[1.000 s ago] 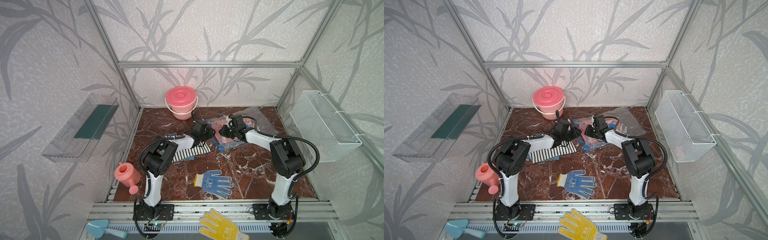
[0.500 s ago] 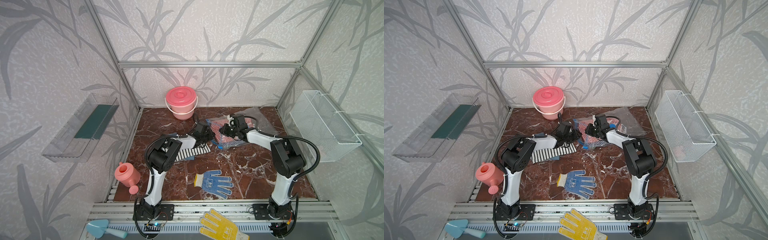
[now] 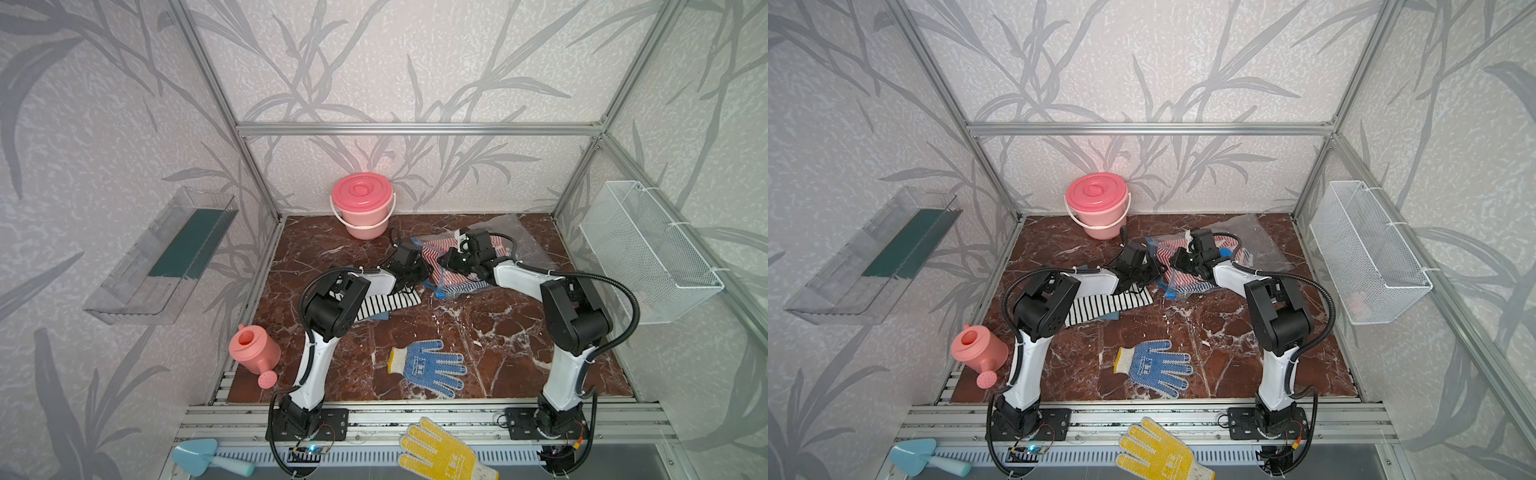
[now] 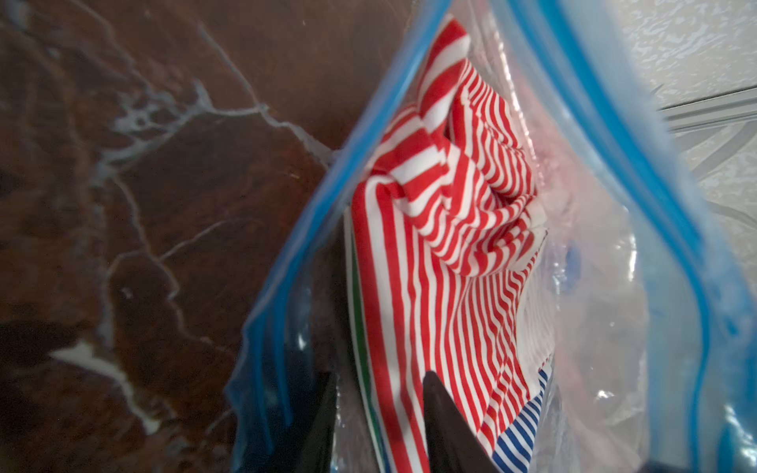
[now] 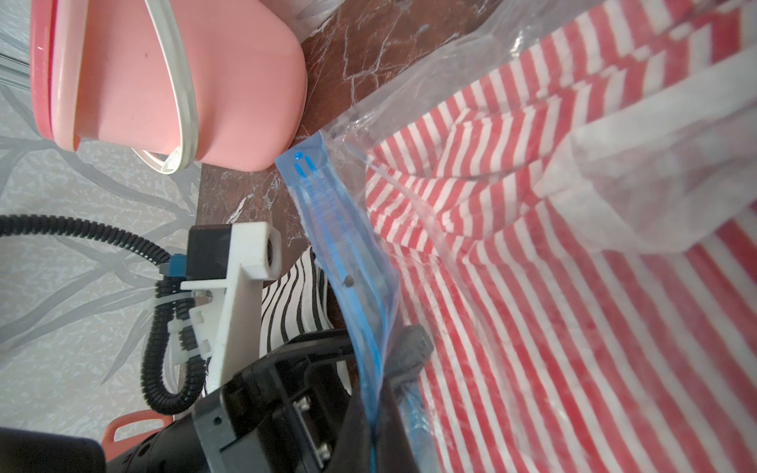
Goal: Take the tank top out of the vacuum bag
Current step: Take out the tank top from the vacuum bag.
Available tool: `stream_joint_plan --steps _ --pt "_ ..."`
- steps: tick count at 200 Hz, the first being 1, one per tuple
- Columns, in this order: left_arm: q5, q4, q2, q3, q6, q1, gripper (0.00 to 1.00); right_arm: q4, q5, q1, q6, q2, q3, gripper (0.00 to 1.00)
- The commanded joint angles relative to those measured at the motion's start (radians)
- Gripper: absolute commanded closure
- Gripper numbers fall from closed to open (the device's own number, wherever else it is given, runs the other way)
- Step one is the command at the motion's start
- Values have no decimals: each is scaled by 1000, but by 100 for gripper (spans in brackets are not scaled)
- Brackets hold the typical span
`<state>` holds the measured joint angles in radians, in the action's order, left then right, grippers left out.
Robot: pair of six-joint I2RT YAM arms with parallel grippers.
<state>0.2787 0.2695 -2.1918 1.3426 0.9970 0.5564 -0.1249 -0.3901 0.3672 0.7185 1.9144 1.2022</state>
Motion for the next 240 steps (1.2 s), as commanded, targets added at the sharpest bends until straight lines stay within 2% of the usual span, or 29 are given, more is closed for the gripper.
stream_joint_plan --steps 1,75,130,240 --pt "-3 -6 -16 39 3 7 63 -39 -27 -4 11 -17 -7 100" --pt "-5 -30 -22 87 -2 20 75 -47 -35 -4 18 -8 -9 100" --pt "4 -36 11 71 -1 31 78 -42 -34 -4 15 -6 -9 100" --pt "-52 -63 105 14 -30 47 79 -42 -34 -5 21 -2 -10 100"
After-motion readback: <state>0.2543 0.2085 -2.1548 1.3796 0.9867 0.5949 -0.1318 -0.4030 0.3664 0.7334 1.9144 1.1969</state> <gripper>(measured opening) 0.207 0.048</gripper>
